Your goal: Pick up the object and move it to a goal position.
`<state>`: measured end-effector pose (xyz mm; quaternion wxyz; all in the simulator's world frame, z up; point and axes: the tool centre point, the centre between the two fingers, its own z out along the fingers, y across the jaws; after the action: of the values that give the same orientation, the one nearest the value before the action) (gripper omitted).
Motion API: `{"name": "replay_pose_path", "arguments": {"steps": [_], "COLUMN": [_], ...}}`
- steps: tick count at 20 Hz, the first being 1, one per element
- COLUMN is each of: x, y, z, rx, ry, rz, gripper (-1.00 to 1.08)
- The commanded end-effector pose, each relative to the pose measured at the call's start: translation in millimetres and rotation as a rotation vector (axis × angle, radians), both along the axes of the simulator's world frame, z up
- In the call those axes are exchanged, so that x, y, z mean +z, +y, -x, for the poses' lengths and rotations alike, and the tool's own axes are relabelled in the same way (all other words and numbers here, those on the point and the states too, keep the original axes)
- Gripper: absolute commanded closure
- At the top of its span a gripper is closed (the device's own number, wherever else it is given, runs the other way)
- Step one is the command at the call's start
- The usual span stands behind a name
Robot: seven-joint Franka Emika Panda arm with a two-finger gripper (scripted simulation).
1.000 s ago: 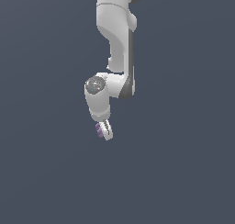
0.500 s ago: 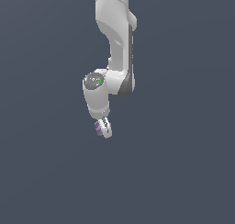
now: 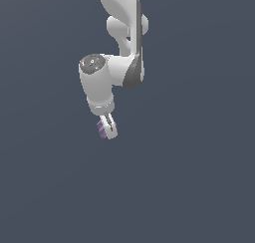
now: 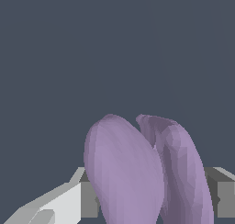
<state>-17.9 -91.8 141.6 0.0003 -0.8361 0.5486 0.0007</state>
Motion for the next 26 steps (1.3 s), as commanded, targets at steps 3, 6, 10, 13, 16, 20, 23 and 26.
{"name": "replay_pose_path", "arguments": {"steps": [3, 6, 10, 13, 16, 20, 23, 26], "x": [50.0, 86.4, 133.3, 165.4, 193.4, 222.3, 237.8, 248.2], "y": [-10.1, -17.6, -27.1, -33.4, -38.6, -44.3, -47.2, -49.1], "z": [7.5, 12.6, 18.9, 22.8, 25.8, 28.4, 29.5, 29.9], "rx": [-0.001, -0.002, -0.002, -0.002, -0.001, -0.001, 0.000, 0.000], "ry": [-0.001, -0.001, -0.001, 0.000, -0.001, -0.001, -0.001, -0.001], "rz": [0.000, 0.001, 0.001, 0.001, 0.002, 0.002, 0.002, 0.002], "gripper": [1.08, 1.08, 1.08, 1.08, 1.08, 1.08, 1.08, 1.08]}}
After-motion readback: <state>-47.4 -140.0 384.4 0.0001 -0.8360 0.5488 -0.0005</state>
